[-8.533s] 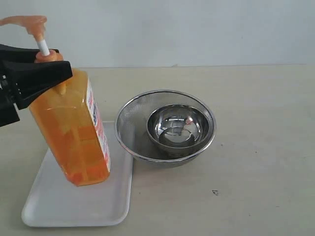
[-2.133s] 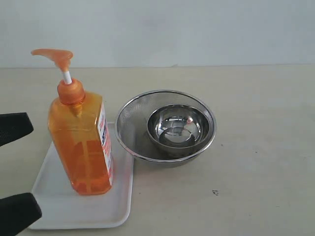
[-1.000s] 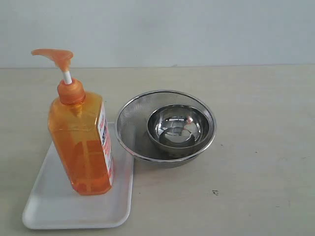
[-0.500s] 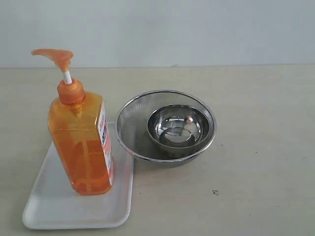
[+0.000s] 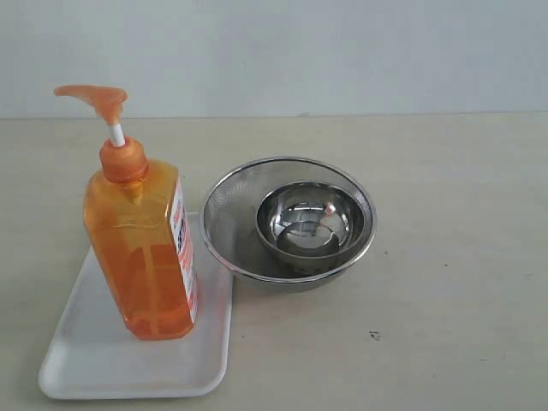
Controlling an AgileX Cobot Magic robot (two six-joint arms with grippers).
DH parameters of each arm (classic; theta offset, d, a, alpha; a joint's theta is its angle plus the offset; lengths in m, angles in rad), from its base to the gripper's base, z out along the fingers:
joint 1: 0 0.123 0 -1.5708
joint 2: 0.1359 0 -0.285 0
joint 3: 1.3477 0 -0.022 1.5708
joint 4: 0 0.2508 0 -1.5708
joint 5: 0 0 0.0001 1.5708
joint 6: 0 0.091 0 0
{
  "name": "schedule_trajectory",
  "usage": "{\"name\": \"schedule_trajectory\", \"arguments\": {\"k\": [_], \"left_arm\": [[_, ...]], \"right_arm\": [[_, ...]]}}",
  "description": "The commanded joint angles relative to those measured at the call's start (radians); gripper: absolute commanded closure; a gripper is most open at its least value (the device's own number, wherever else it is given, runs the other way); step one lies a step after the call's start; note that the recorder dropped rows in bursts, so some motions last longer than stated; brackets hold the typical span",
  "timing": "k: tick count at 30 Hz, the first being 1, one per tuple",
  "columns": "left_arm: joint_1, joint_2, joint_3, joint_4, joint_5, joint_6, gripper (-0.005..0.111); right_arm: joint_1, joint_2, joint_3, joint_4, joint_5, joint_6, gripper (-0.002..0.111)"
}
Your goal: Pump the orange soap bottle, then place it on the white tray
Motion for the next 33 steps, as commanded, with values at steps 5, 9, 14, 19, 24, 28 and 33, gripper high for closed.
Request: {"name": "schedule_trajectory", "arguments": {"k": [5,9,14,19,24,28,33], "left_arm": [[-0.005,-0.001,0.029,-0.678,0.288,0.307,0.102],[-0.005,-0.001,0.029,-1.181,0.25,0.77,0.102],[-0.005,-0.001,0.053,-1.429,0.225,0.945,0.102],[-0.005,-0.001,0.117,-1.445,0.218,0.957,0.102],[-0.005,-0.001,0.165,-1.405,0.218,0.962,0.102],[0.003,-0.001,0.17,-1.36,0.244,0.966,0.102],[0.054,-0.001,0.17,-1.368,0.375,1.049,0.102]], "right_arm": [[-0.002,-0.004,0.004,-0.003,-0.005,-0.003,0.107],[-0.002,-0.004,0.004,-0.003,-0.013,-0.003,0.107],[-0.002,-0.004,0.004,-0.003,-0.017,-0.003,0.107],[-0.002,-0.004,0.004,-0.003,-0.017,-0.003,0.107],[-0.002,-0.004,0.004,-0.003,-0.017,-0.003,0.107],[-0.002,-0.004,0.004,-0.003,-0.017,-0.003,0.107],[-0.002,-0.004,0.004,-0.003,-0.017,-0.003,0.107]]}}
